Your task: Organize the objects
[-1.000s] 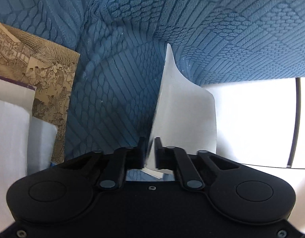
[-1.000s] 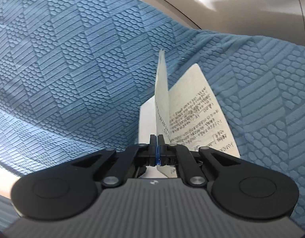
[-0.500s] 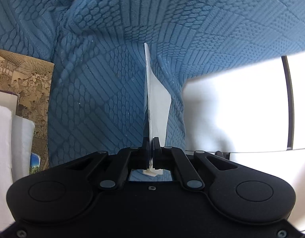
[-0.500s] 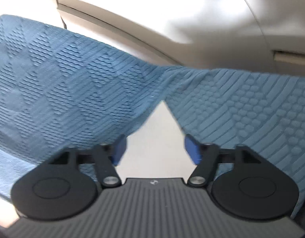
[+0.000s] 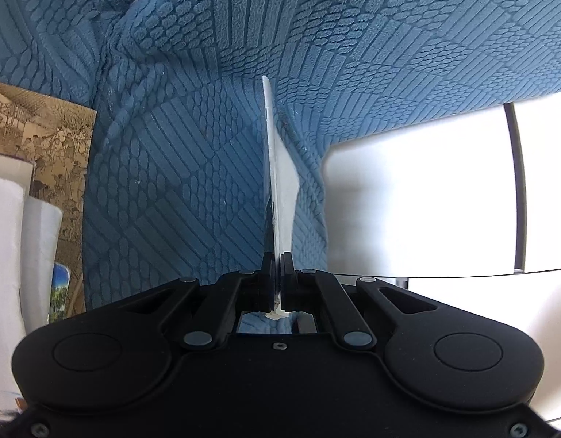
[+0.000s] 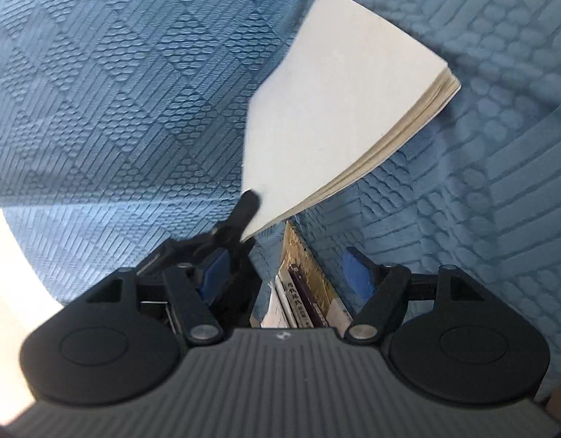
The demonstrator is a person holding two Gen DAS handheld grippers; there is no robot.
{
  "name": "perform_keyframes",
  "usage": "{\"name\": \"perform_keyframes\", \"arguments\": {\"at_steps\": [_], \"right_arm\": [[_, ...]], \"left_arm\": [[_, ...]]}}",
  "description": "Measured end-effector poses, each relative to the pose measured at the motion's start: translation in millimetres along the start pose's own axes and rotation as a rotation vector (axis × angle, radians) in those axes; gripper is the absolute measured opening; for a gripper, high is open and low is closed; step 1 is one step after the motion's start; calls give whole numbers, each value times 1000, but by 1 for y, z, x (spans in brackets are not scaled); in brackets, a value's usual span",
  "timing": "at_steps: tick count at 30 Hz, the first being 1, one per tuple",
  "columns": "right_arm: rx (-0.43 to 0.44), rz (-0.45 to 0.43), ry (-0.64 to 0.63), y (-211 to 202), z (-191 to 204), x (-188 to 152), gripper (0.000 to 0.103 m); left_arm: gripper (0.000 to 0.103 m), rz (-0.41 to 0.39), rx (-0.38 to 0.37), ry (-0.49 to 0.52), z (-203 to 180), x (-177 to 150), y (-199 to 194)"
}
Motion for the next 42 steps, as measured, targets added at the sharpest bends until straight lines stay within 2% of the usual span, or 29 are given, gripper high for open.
{"name": "perform_keyframes", "arguments": {"at_steps": [7,10,14,16,17,21,24,29,36,42], "right_arm": [[-11,-158,85,-13,-10,25,71],[-38,-216,86,-19,-11,34,68],[-99,-272,77,-32,-15,42,46],[-170,-299,44,-39,-18,44,33],[-198,-303,25,-40,-18,44,21],[-211,-301,-65,-47,-7,42,10],[-237,-294,-183,-51,5,37,7],[-233,-258,-289,-60,18,21,6],[-198,-217,-329,-79,38,-1,6],[-157,-212,-399,-96,78,-27,6]], "left_arm": [[2,10,-13,-10,1,-7,-13],[2,20,-15,-12,2,-11,-16],[3,51,3,-15,4,-20,-16],[3,52,17,11,0,-24,-17],[3,53,30,32,-3,-26,-18],[4,41,72,81,-9,-31,-24],[4,25,78,73,-7,-36,-31],[5,-14,70,56,-5,-51,-53],[6,-58,69,95,-20,-73,-90],[6,-97,48,94,-34,-85,-133]]}}
Point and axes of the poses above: each gripper's, at about its wrist camera, not at the fingertips, and y roughly the way its jaws point, z to its left, x to its top, the point moved 4 cm from there along y, roughly the way its jaws point, and after that the axes turned 7 degrees about -x, right-handed, at the moved point
